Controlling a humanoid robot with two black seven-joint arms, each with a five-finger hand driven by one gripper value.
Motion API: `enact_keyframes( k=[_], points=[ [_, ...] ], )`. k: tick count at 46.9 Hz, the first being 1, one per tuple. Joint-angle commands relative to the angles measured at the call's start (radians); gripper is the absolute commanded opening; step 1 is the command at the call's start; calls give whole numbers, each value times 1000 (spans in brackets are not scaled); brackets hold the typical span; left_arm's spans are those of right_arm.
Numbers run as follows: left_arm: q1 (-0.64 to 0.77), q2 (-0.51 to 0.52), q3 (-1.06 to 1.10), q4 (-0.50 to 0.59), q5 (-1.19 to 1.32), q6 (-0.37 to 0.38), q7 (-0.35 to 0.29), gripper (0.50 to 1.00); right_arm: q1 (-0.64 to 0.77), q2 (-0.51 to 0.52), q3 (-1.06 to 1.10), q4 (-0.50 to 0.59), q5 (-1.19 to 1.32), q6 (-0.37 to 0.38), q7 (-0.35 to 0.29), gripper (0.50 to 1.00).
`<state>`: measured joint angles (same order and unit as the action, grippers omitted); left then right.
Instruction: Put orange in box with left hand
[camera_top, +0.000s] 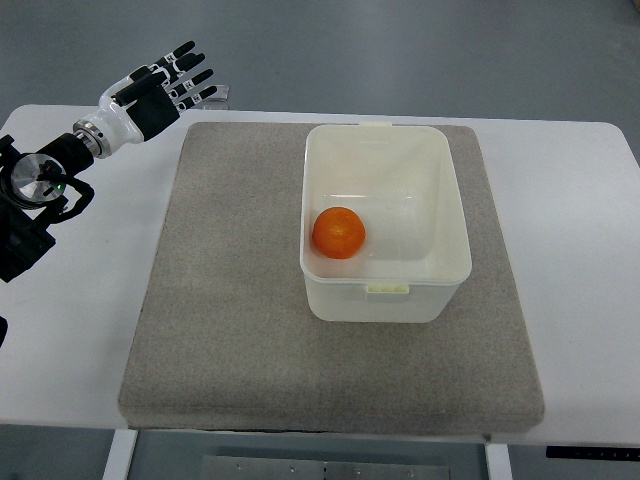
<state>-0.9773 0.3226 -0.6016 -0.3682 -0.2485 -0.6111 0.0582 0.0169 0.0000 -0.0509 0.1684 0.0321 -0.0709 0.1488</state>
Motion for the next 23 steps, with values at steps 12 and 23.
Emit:
enact_keyframes(
  k=[12,23],
  points=[
    [0,3,-10,0,0,0,-5,994,-3,0,-1,14,2,5,0,926],
    [0,6,-10,3,0,0,-5,994,-5,0,-3,16,2,5,-5,926]
  ],
)
